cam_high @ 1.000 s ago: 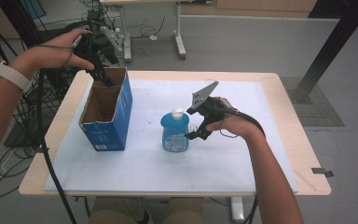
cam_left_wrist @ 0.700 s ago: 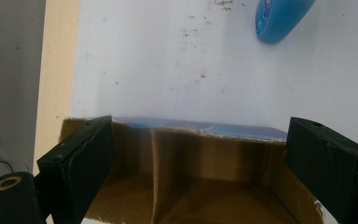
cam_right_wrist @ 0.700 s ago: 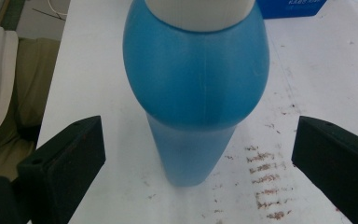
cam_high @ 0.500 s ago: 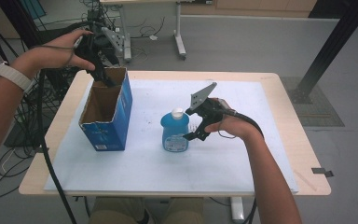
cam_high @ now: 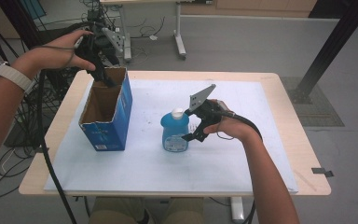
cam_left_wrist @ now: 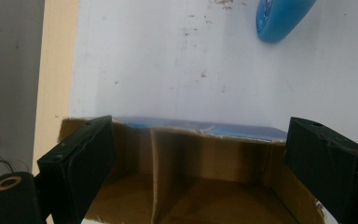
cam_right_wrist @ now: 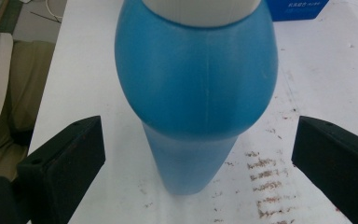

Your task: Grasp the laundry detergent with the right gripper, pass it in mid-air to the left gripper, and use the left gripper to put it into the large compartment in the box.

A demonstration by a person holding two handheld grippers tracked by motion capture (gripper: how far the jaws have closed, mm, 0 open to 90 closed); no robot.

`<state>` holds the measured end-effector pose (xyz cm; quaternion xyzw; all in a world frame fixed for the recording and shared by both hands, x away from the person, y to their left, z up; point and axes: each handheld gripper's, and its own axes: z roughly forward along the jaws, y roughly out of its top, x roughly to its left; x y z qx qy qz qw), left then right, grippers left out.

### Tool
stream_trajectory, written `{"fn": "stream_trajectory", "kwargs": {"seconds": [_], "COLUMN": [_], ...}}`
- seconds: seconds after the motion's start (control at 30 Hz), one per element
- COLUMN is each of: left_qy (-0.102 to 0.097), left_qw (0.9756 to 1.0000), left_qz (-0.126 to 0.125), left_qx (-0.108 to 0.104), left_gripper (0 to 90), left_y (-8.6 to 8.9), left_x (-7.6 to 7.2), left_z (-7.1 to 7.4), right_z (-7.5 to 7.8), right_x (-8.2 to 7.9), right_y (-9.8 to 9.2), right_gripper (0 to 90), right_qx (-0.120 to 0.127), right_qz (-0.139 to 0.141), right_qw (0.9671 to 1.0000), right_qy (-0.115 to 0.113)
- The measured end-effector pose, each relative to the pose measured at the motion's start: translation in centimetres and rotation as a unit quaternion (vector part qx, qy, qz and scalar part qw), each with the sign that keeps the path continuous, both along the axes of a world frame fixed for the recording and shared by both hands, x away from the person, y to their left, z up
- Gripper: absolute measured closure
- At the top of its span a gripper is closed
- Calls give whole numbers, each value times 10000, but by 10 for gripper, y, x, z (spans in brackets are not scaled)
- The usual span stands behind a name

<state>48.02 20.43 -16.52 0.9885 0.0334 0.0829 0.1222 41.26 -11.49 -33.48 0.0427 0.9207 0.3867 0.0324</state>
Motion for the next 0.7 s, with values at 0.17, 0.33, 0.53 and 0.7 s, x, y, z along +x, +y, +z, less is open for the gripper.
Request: {"fn": "stream_trajectory", "kwargs": {"seconds": [0.17,0.33,0.53,0.7], "left_qy": [6,31,51,42], "left_qw": [10000,10000,10000,10000], "left_qz": [8,2,7,14], "left_qx": [-13,-56,-61,-65], "left_gripper": [97,97,102,101], "left_y": [0,0,1,1], "left_x": [0,0,0,1], "left_z": [0,-1,-4,-3], "right_z": [-2,-5,-8,-11], "right_x": [0,0,-1,0], "right_y": [1,2,4,5], "right_gripper": [26,28,30,30], "right_qx": [54,81,117,158], "right_qz": [-4,-15,-3,-13], "right_qw": [10000,9999,9999,9999], "right_qy": [-61,-58,-70,-69]}}
